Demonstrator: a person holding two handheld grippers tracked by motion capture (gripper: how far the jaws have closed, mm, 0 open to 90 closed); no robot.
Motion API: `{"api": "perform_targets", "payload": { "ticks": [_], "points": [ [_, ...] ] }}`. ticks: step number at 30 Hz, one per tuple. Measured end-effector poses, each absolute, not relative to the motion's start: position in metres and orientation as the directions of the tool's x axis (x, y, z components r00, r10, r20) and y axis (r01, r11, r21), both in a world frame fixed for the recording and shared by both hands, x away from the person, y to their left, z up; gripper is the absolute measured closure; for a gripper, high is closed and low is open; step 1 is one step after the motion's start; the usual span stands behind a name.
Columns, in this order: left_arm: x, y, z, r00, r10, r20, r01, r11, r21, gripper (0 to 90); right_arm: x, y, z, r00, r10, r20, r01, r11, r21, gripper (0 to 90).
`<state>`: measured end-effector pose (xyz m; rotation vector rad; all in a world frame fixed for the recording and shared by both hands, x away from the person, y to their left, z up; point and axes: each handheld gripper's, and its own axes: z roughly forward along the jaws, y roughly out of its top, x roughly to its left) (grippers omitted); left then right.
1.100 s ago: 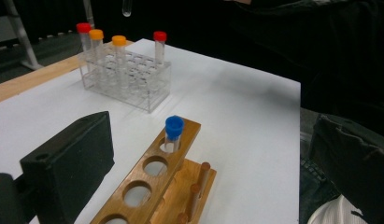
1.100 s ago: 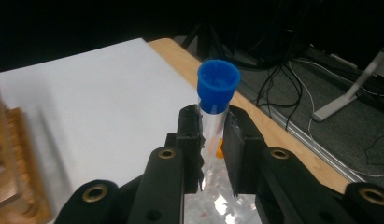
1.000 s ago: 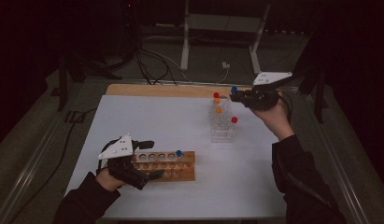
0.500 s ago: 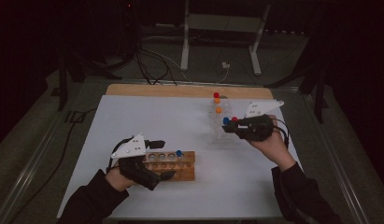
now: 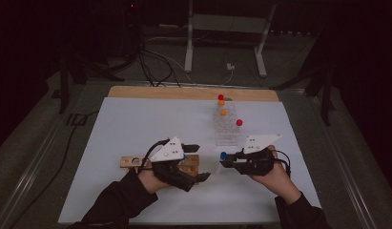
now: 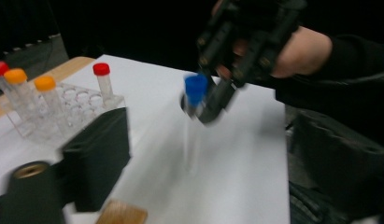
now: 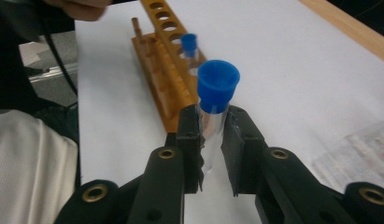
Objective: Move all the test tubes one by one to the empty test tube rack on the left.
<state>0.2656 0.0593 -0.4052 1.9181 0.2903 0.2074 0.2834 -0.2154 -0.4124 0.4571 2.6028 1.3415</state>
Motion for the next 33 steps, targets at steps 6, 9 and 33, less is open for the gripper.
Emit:
{"api": "perform_targets", "payload": {
  "ticks": [6, 9, 33],
  "points": [
    [0.271, 0.035, -0.402, 0.960, 0.278, 0.008, 0.089, -0.336, 0.938, 39.9, 0.274, -0.214, -0.414, -0.943, 0.332, -0.007, 0.187, 0.547, 0.816, 77.0],
    [0.274, 0.026, -0.400, 0.962, 0.271, 0.015, 0.085, -0.352, 0.932, 48.5, 0.273, -0.215, -0.413, -0.944, 0.330, -0.015, 0.179, 0.550, 0.816, 76.9],
    [0.280, 0.019, -0.385, 0.963, 0.267, 0.039, 0.064, -0.366, 0.928, 77.9, 0.271, -0.224, -0.410, -0.928, 0.373, -0.004, 0.199, 0.502, 0.842, 58.1]
  ]
}}
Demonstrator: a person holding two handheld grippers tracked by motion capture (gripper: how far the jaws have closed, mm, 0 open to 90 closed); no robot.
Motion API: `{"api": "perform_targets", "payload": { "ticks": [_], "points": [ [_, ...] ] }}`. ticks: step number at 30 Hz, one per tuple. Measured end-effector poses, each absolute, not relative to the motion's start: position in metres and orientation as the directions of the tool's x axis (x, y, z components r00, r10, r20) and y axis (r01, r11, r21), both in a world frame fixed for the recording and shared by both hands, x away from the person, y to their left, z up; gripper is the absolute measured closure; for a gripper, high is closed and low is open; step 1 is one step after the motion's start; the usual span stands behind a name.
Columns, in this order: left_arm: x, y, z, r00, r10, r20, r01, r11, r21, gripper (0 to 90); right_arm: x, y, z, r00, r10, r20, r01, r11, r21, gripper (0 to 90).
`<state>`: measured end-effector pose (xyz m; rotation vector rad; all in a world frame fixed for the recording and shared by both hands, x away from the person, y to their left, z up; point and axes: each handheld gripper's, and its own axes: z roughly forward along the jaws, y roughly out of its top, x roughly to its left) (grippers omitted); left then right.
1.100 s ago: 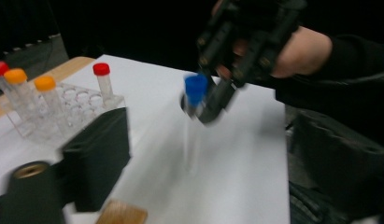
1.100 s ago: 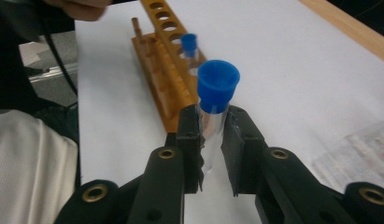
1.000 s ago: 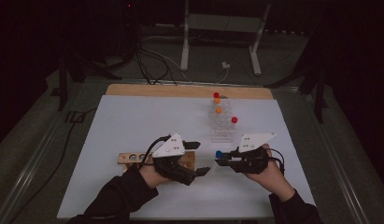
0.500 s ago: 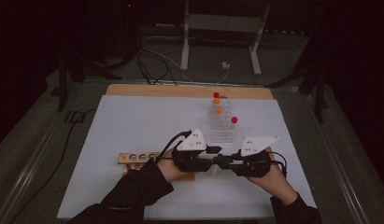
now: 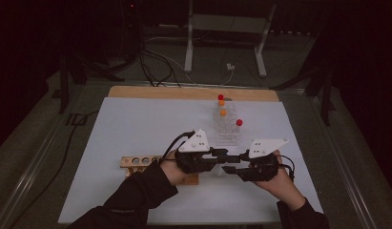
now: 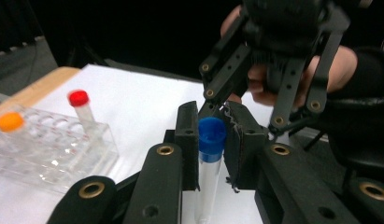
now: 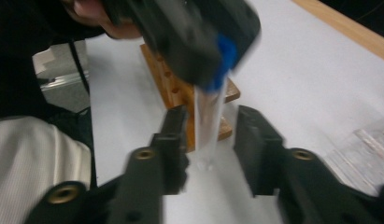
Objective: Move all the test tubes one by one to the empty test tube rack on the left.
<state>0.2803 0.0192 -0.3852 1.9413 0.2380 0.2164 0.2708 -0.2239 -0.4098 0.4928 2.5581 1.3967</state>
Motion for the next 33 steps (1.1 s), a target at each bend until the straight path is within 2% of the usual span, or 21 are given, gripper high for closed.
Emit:
{"api": "perform_targets", "payload": {
  "ticks": [3, 7, 8, 12, 15, 16, 22, 25, 33],
  "points": [
    [0.279, 0.031, -0.374, 0.957, 0.284, 0.056, 0.052, -0.359, 0.932, 77.9, 0.269, -0.228, -0.409, -0.914, 0.405, -0.005, 0.207, 0.477, 0.854, 49.4],
    [0.278, 0.052, -0.361, 0.944, 0.321, 0.070, 0.048, -0.346, 0.937, 77.9, 0.269, -0.231, -0.409, -0.907, 0.421, -0.004, 0.211, 0.462, 0.861, 42.9],
    [0.278, 0.057, -0.358, 0.939, 0.335, 0.075, 0.048, -0.344, 0.938, 77.9, 0.268, -0.232, -0.409, -0.901, 0.434, -0.002, 0.217, 0.455, 0.863, 37.9],
    [0.280, 0.079, -0.350, 0.922, 0.378, 0.080, 0.055, -0.333, 0.941, 77.9, 0.268, -0.233, -0.410, -0.894, 0.448, 0.013, 0.231, 0.436, 0.870, 31.8],
    [0.282, 0.094, -0.347, 0.910, 0.407, 0.085, 0.063, -0.338, 0.939, 77.9, 0.269, -0.233, -0.410, -0.888, 0.460, 0.022, 0.240, 0.421, 0.875, 17.6],
    [0.282, 0.098, -0.346, 0.906, 0.414, 0.083, 0.068, -0.339, 0.938, 77.9, 0.269, -0.233, -0.410, -0.888, 0.460, 0.022, 0.240, 0.421, 0.875, 17.6],
    [0.284, 0.118, -0.351, 0.886, 0.455, 0.085, 0.093, -0.355, 0.930, 77.9, 0.271, -0.233, -0.410, -0.889, 0.456, 0.049, 0.255, 0.401, 0.880, 0.0],
    [0.284, 0.127, -0.353, 0.874, 0.474, 0.107, 0.086, -0.368, 0.926, 77.9, 0.272, -0.233, -0.412, -0.890, 0.454, 0.048, 0.254, 0.407, 0.877, 0.0],
    [0.290, 0.137, -0.379, 0.867, 0.492, 0.078, 0.109, -0.341, 0.934, 78.0, 0.272, -0.233, -0.418, -0.890, 0.453, 0.049, 0.258, 0.413, 0.873, 0.0]
  ]
}}
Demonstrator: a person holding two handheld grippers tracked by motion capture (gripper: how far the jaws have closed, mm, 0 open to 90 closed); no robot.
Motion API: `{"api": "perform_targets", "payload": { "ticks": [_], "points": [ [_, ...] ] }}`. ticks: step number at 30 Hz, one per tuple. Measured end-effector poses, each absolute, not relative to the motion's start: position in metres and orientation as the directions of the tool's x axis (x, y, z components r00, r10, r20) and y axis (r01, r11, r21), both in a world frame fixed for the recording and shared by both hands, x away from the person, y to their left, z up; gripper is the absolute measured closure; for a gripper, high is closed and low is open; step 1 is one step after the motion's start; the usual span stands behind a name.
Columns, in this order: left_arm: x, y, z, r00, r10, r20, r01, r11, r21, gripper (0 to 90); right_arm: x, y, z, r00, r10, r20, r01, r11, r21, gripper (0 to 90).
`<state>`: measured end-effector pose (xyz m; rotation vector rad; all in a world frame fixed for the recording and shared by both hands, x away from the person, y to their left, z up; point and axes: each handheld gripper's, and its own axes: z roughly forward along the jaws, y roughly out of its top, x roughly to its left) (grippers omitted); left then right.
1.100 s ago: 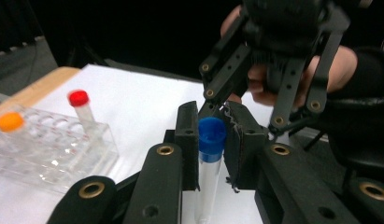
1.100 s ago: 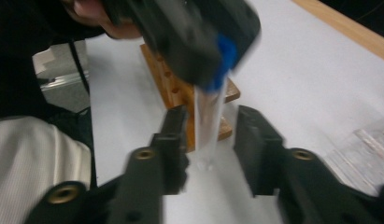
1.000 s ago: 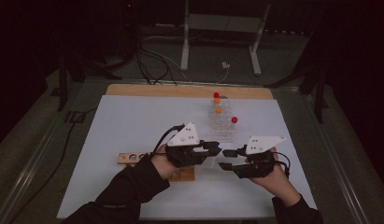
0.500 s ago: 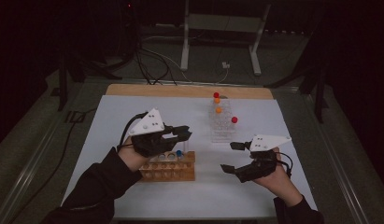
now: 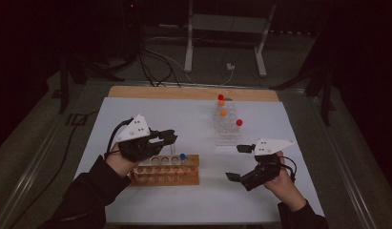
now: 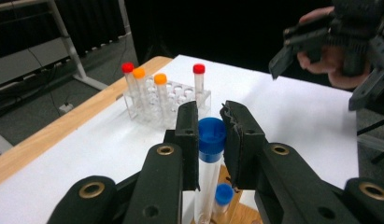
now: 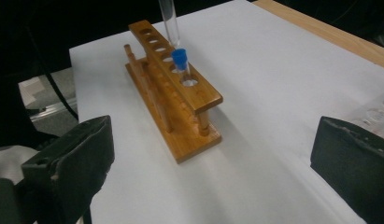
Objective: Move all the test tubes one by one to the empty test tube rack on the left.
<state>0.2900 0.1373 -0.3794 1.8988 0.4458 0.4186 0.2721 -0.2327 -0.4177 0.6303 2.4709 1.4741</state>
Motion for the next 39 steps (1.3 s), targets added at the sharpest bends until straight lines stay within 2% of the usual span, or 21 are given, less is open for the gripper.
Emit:
{"api": "perform_targets", "payload": {
  "ticks": [5, 11, 21, 39],
  "points": [
    [0.293, 0.136, -0.397, 0.863, 0.500, 0.075, 0.119, -0.345, 0.931, 78.0, 0.271, -0.234, -0.419, -0.891, 0.452, 0.046, 0.256, 0.416, 0.873, 0.0],
    [0.296, 0.141, -0.417, 0.859, 0.511, 0.029, 0.153, -0.310, 0.938, 77.9, 0.271, -0.234, -0.423, -0.896, 0.441, 0.055, 0.260, 0.420, 0.869, 0.0],
    [0.294, 0.136, -0.448, 0.864, 0.504, 0.010, 0.198, -0.358, 0.913, 77.9, 0.269, -0.235, -0.424, -0.901, 0.429, 0.057, 0.256, 0.422, 0.870, 0.0],
    [0.293, 0.131, -0.458, 0.869, 0.493, 0.045, 0.187, -0.411, 0.892, 77.4, 0.271, -0.238, -0.421, -0.910, 0.411, 0.065, 0.248, 0.412, 0.877, 0.0]
  ]
}}
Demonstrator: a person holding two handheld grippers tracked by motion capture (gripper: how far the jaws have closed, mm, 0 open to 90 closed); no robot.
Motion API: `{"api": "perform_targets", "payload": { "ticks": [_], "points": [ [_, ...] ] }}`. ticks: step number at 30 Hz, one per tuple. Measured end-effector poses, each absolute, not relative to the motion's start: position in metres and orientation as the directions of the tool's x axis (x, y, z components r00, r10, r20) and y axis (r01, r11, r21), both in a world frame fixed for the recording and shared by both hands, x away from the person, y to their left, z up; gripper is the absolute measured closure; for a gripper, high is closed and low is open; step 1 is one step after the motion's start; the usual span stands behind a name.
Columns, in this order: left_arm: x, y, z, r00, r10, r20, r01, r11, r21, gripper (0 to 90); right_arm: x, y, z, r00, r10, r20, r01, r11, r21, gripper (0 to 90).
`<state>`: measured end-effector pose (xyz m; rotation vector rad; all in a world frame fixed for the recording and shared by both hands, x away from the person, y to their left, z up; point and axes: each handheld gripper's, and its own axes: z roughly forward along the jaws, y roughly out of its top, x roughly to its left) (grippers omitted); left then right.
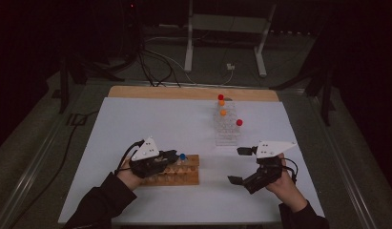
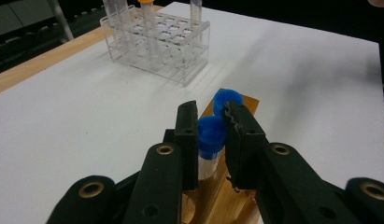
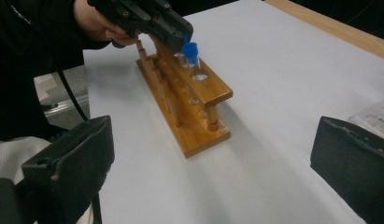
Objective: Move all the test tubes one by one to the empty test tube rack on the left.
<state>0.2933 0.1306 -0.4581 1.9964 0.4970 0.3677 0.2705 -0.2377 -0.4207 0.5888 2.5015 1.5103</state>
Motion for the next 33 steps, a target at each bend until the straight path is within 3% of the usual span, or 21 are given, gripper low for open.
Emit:
{"api": "perform_targets", "payload": {
  "ticks": [6, 8, 9, 10, 12, 15, 17, 19, 21, 27, 33],
  "points": [
    [0.293, 0.135, -0.458, 0.875, 0.484, 0.016, 0.205, -0.400, 0.893, 73.4, 0.279, -0.239, -0.410, -0.905, 0.421, 0.059, 0.242, 0.396, 0.886, 0.0],
    [0.291, 0.137, -0.457, 0.876, 0.482, 0.008, 0.208, -0.393, 0.896, 61.6, 0.285, -0.241, -0.405, -0.902, 0.427, 0.067, 0.246, 0.380, 0.892, 0.0],
    [0.290, 0.138, -0.457, 0.873, 0.487, 0.009, 0.209, -0.391, 0.896, 50.8, 0.292, -0.241, -0.400, -0.899, 0.435, 0.047, 0.236, 0.390, 0.890, 0.0],
    [0.289, 0.140, -0.456, 0.876, 0.482, 0.001, 0.208, -0.381, 0.901, 50.8, 0.292, -0.241, -0.400, -0.899, 0.435, 0.047, 0.236, 0.390, 0.890, 0.0],
    [0.285, 0.143, -0.453, 0.872, 0.489, 0.003, 0.202, -0.366, 0.908, 37.0, 0.300, -0.241, -0.394, -0.893, 0.449, 0.030, 0.229, 0.396, 0.889, 0.6],
    [0.280, 0.148, -0.448, 0.874, 0.485, -0.025, 0.215, -0.339, 0.916, 17.3, 0.316, -0.243, -0.387, -0.886, 0.464, 0.020, 0.220, 0.381, 0.898, 6.2],
    [0.277, 0.153, -0.446, 0.890, 0.453, -0.050, 0.211, -0.313, 0.926, 10.9, 0.328, -0.243, -0.384, -0.875, 0.484, 0.010, 0.219, 0.378, 0.899, 7.1],
    [0.273, 0.157, -0.445, 0.899, 0.435, -0.052, 0.198, -0.297, 0.934, 1.9, 0.341, -0.244, -0.382, -0.862, 0.506, -0.002, 0.217, 0.373, 0.902, 15.7],
    [0.270, 0.161, -0.445, 0.899, 0.435, -0.051, 0.196, -0.296, 0.935, 1.6, 0.354, -0.245, -0.381, -0.855, 0.519, -0.011, 0.213, 0.371, 0.904, 16.4],
    [0.269, 0.169, -0.447, 0.894, 0.442, -0.073, 0.210, -0.272, 0.939, 1.0, 0.392, -0.247, -0.385, -0.850, 0.525, -0.052, 0.193, 0.400, 0.896, 34.7],
    [0.269, 0.173, -0.446, 0.895, 0.439, -0.073, 0.205, -0.260, 0.944, 1.0, 0.427, -0.252, -0.395, -0.869, 0.494, -0.017, 0.215, 0.409, 0.887, 43.5]
  ]
}}
